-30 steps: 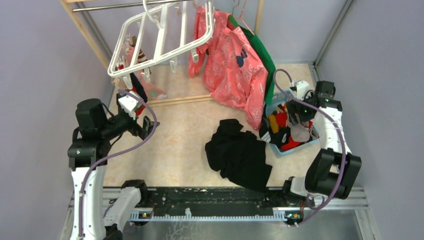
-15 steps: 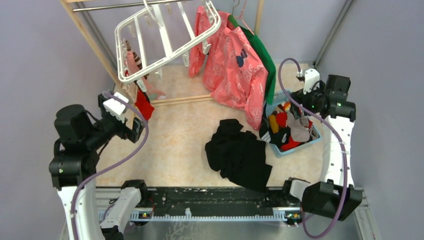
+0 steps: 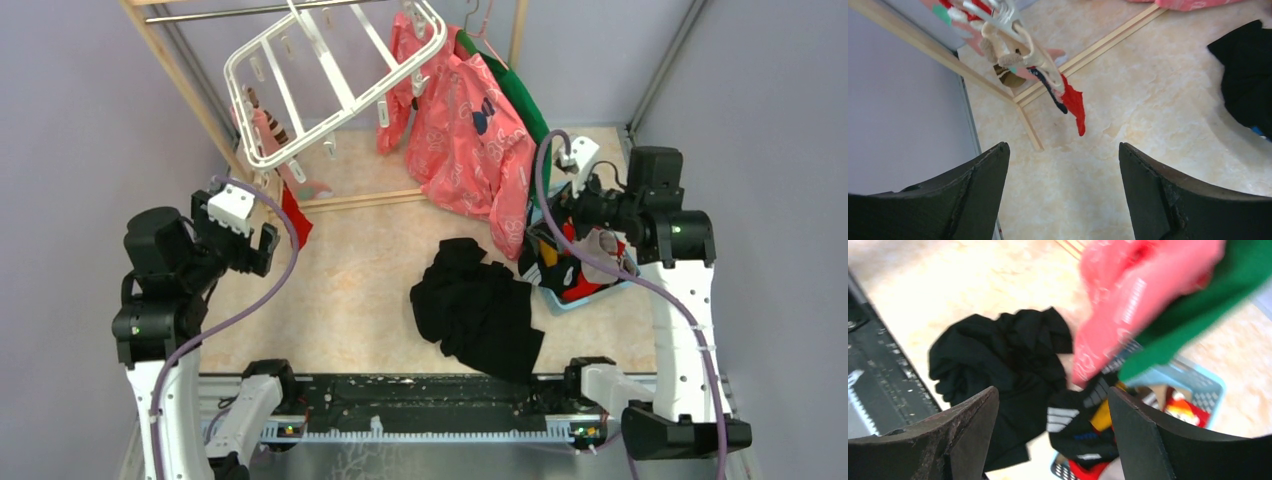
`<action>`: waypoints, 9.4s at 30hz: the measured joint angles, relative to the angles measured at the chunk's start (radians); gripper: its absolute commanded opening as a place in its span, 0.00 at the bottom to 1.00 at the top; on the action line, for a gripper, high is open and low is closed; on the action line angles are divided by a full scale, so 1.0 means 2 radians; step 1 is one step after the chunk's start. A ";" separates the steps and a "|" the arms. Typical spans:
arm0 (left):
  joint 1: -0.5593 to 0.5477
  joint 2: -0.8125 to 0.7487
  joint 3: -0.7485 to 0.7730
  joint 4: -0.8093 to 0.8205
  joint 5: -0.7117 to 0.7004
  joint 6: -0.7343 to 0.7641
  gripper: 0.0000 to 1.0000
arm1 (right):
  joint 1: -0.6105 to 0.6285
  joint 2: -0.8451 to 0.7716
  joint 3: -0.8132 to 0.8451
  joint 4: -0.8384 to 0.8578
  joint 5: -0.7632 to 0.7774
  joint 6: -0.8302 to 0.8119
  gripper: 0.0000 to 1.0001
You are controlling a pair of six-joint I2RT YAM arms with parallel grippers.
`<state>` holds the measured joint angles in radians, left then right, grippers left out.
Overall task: Remove the socks clipped to the hanger
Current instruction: Remove the sock from the hanger, then place the sock in the bin.
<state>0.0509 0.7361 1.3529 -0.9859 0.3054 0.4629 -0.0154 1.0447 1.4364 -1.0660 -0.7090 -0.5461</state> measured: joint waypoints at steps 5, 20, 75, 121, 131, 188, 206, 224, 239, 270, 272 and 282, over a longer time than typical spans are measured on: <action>0.001 0.003 -0.052 0.047 -0.022 -0.006 0.83 | 0.080 0.018 -0.001 0.003 -0.021 0.003 0.78; 0.001 0.010 -0.198 0.281 -0.017 -0.061 0.50 | 0.181 0.047 -0.046 0.056 0.002 0.016 0.76; 0.001 0.025 -0.206 0.434 0.426 -0.329 0.00 | 0.299 0.150 -0.117 0.496 -0.088 0.309 0.93; 0.001 -0.008 -0.300 0.600 0.440 -0.517 0.33 | 0.416 0.318 -0.054 0.687 -0.105 0.446 0.00; 0.017 -0.018 -0.229 0.462 0.370 -0.431 0.73 | 0.422 0.318 -0.066 0.694 -0.105 0.450 0.00; 0.013 0.081 -0.150 0.426 0.186 -0.414 0.67 | 0.468 0.346 -0.014 0.596 -0.038 0.439 0.00; 0.009 0.085 -0.145 0.425 0.182 -0.412 0.28 | 0.468 0.350 -0.013 0.588 -0.026 0.427 0.00; 0.009 0.068 -0.158 0.451 0.206 -0.414 0.44 | 0.468 0.320 -0.043 0.496 -0.013 0.284 0.00; 0.009 0.063 -0.170 0.472 0.254 -0.413 0.70 | 0.309 0.051 -0.114 0.293 0.047 0.090 0.00; 0.009 0.064 -0.170 0.466 0.264 -0.388 0.76 | 0.030 -0.083 -0.215 0.127 0.294 0.056 0.00; 0.009 0.064 -0.170 0.466 0.265 -0.388 0.77 | 0.009 -0.068 -0.218 0.129 0.292 0.048 0.00; 0.009 0.062 -0.170 0.466 0.265 -0.387 0.77 | -0.039 0.010 -0.221 0.127 0.268 0.019 0.00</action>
<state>0.0689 0.8604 1.0126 -0.0536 0.8345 -0.3119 -0.0940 1.0637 0.9947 -0.8124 -0.1730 -0.5091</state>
